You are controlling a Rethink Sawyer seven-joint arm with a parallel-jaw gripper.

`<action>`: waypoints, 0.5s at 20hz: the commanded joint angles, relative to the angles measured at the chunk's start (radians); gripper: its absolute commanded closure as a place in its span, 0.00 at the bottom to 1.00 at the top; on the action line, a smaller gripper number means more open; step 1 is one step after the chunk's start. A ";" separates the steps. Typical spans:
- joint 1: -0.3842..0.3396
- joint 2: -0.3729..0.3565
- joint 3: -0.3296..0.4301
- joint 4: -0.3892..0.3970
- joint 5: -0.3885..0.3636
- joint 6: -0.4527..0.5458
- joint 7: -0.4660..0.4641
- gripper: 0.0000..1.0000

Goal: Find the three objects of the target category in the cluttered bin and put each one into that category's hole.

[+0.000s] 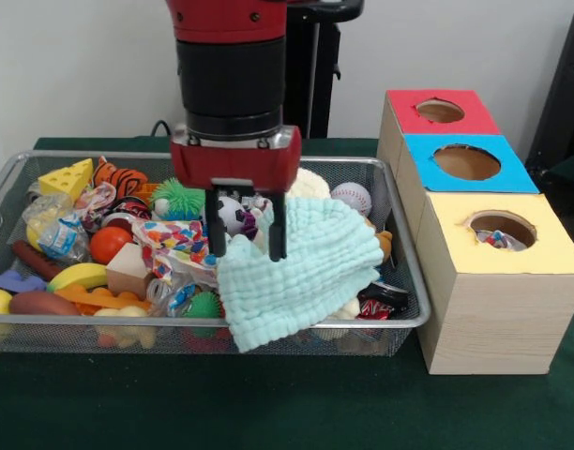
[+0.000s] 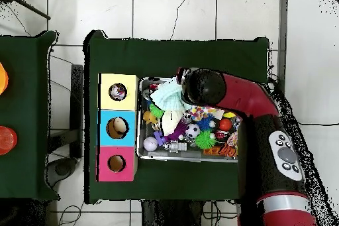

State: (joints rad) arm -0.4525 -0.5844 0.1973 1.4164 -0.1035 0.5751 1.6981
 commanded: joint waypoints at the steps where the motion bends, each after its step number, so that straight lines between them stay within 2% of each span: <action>1: -0.064 -0.066 0.088 0.116 -0.055 0.133 -0.152 0.00; 10: -0.083 -0.066 0.097 0.143 -0.077 0.093 -0.130 0.00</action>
State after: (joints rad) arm -0.5211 -0.6610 0.2082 1.4606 -0.1037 0.5848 1.6981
